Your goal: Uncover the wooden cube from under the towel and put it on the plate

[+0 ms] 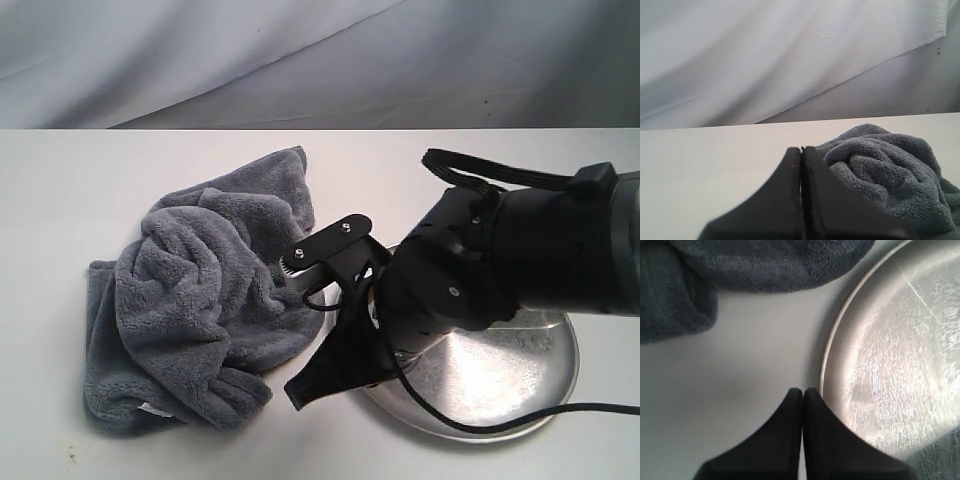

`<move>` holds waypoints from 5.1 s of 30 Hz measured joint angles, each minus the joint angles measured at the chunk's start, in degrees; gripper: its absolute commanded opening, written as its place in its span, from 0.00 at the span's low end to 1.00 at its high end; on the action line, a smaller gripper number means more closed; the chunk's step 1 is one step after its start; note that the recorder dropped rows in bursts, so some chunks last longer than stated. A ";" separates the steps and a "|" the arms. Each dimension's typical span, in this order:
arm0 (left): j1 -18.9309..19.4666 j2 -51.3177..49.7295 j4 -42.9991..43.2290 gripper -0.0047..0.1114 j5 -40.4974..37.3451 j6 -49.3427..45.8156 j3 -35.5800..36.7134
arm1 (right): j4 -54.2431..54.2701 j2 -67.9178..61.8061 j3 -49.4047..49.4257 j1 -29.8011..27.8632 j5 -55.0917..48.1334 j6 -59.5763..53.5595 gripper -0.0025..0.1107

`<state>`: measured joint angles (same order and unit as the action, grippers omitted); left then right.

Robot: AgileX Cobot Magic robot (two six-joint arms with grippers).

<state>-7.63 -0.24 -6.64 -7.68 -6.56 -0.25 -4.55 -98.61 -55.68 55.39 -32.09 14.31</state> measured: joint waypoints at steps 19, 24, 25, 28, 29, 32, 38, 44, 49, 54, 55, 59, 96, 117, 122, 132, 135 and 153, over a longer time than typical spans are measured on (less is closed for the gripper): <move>0.00 0.00 0.00 0.04 0.00 0.00 0.00 | 24.19 -11.22 -26.28 0.00 1.61 -13.55 0.02; 0.00 0.00 0.00 0.04 0.00 0.00 0.00 | 23.93 -15.09 -33.39 0.00 -2.48 -13.69 0.02; 0.00 0.00 0.00 0.04 0.00 0.00 0.00 | 23.71 -15.51 -34.17 0.00 -3.18 -13.69 0.02; 0.00 0.00 0.00 0.04 0.00 0.00 0.00 | 22.67 -16.18 -35.01 0.00 -4.54 -13.69 0.02; 0.00 0.00 0.00 0.04 0.00 0.00 0.00 | 22.03 -16.32 -35.17 0.00 -5.11 -13.69 0.02; 0.00 0.00 0.00 0.04 0.00 0.00 0.00 | 20.42 -16.58 -35.23 0.00 -6.35 -13.69 0.12; 0.00 0.00 0.00 0.04 0.00 0.00 0.00 | 19.28 -16.57 -35.23 0.00 -8.17 -13.51 0.54; 0.00 0.00 0.00 0.04 0.00 0.00 0.00 | 16.21 -17.90 -35.23 0.00 -8.27 -8.59 0.60; 0.00 0.00 0.00 0.04 0.00 0.00 0.00 | 14.92 -19.32 -35.23 0.00 -7.19 -5.69 0.60; 0.00 0.00 0.00 0.04 0.00 0.00 0.00 | 14.92 -21.48 -35.23 0.00 -4.35 -5.07 0.60; 0.00 0.00 0.00 0.04 0.00 0.00 0.00 | 15.05 -21.82 -35.23 0.00 -3.89 -4.94 0.60; 0.00 0.00 0.00 0.04 0.00 0.00 0.00 | 15.48 -22.59 -35.45 0.00 -1.63 -3.91 0.60; 0.00 0.00 0.00 0.04 0.00 0.00 0.00 | 15.62 -12.21 -35.86 0.00 -2.68 -2.16 0.02; 0.00 0.00 0.00 0.04 0.00 0.00 0.00 | 1.05 -0.09 -35.82 0.00 -3.07 6.94 0.02; 0.00 0.00 0.00 0.04 0.00 0.00 0.00 | -4.01 1.51 -35.82 -0.23 -3.07 9.70 0.02; 0.00 0.00 0.00 0.04 0.00 0.00 0.00 | -6.24 1.74 -35.82 -5.80 -3.11 12.33 0.02; 0.00 0.00 0.00 0.04 0.00 0.00 0.00 | -6.35 1.74 -35.82 -7.20 -2.66 12.65 0.02; 0.00 0.00 0.00 0.04 0.00 0.00 0.00 | -6.79 0.07 -35.82 -16.44 10.47 14.32 0.02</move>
<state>-7.63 -0.24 -6.64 -7.68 -6.56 -0.25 -11.35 -98.55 -91.50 38.95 -21.62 28.64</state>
